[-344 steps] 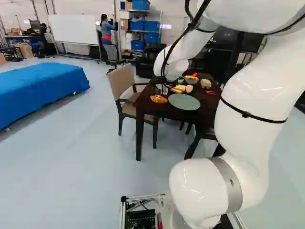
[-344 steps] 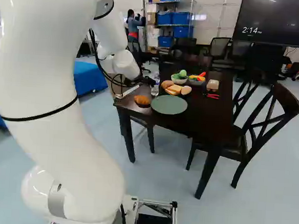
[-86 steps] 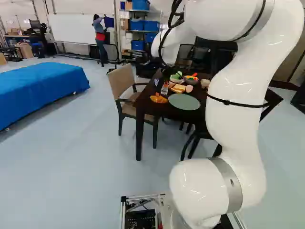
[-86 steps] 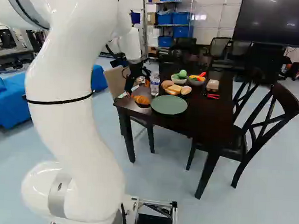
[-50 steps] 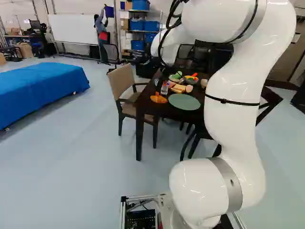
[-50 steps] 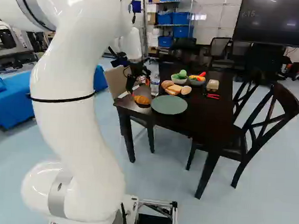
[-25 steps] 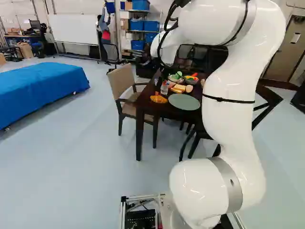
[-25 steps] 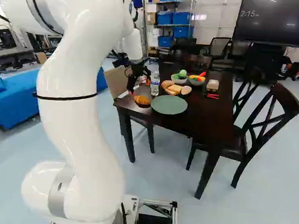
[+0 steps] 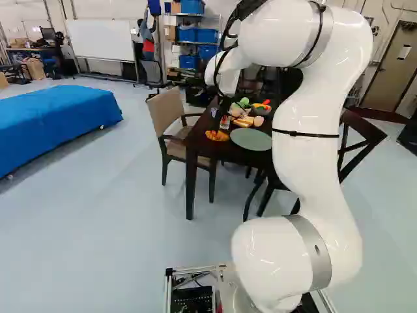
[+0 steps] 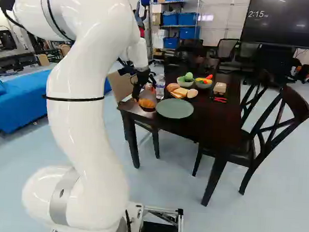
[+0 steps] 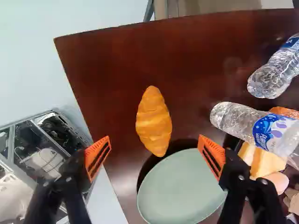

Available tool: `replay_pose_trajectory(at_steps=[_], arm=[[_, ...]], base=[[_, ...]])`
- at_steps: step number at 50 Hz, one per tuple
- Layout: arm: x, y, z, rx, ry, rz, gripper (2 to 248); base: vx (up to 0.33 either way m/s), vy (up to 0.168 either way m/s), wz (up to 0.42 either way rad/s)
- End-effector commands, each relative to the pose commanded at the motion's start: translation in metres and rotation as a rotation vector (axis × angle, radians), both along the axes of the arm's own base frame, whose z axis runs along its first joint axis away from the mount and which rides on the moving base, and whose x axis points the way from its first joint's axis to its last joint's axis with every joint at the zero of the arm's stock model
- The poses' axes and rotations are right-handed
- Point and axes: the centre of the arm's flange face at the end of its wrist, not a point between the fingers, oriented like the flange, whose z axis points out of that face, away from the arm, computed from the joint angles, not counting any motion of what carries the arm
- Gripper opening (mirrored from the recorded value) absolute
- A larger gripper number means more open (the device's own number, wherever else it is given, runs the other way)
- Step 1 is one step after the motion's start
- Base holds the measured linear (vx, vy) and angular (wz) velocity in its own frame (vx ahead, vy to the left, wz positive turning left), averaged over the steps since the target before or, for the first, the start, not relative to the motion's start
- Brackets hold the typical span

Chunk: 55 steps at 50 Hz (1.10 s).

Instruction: Move the croissant to the empty plate

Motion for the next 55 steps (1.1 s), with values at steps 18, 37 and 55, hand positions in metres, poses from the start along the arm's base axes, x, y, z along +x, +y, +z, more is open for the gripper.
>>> replay_pose_trajectory(at_steps=[18,37,55], arm=[[0.009,0.0,-0.027,0.0,0.039,0.0,247],[0.01,0.0,-0.033,0.0,0.047,0.0,247],[0.01,0.0,-0.033,0.0,0.047,0.0,247]], base=[[0.0,0.0,0.0],[0.0,0.0,0.0],[0.0,0.0,0.0]])
